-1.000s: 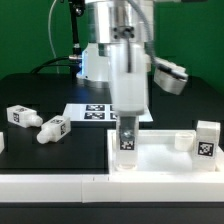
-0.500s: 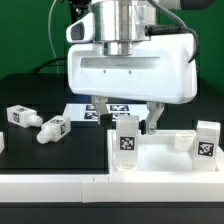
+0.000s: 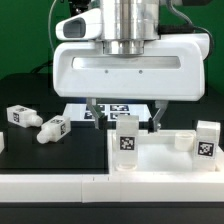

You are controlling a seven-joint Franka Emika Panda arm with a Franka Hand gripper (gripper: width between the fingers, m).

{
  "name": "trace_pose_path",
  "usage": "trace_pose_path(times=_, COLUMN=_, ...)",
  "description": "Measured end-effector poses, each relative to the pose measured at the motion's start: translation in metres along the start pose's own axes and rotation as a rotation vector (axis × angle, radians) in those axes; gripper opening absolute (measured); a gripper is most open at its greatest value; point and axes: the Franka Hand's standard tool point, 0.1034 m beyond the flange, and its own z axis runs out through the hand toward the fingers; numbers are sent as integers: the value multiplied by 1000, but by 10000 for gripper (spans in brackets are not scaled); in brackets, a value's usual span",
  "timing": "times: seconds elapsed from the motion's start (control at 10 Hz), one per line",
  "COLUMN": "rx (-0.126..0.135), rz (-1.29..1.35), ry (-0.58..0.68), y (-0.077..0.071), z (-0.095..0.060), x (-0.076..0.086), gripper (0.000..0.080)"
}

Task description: Assemble square table

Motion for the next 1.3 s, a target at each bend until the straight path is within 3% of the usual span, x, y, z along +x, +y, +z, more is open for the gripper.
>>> trace_pose_path(times=0.2, rx=2, rz=123, ry=0, y=0, z=0, x=0, gripper=283)
trace_pose_path(times=0.5, rx=1, rz=349, ry=-1, y=1, z=1, x=0, gripper=284)
trace_pose_path(times=0.7, rx=-18, rz=693, ry=-20, y=2, z=1, x=-1, gripper=284)
trace_pose_path(times=0.8, rx=-15, rz=883, ry=-56, y=3, z=1, x=0, gripper=284)
trace_pose_path(times=1.0, rx=47, rz=1259, ry=-116, y=6, z=2, x=1, gripper=284)
trace_pose_path(times=1.1, rx=53, rz=1361, ry=-131, y=6, z=2, x=0, gripper=284)
trace_pose_path(times=1.2, rx=50, rz=1402, ry=-132, y=5, z=3, x=0, gripper=381)
trace_pose_path(times=1.3, rx=50, rz=1378, ry=-131, y=5, z=3, x=0, gripper=381)
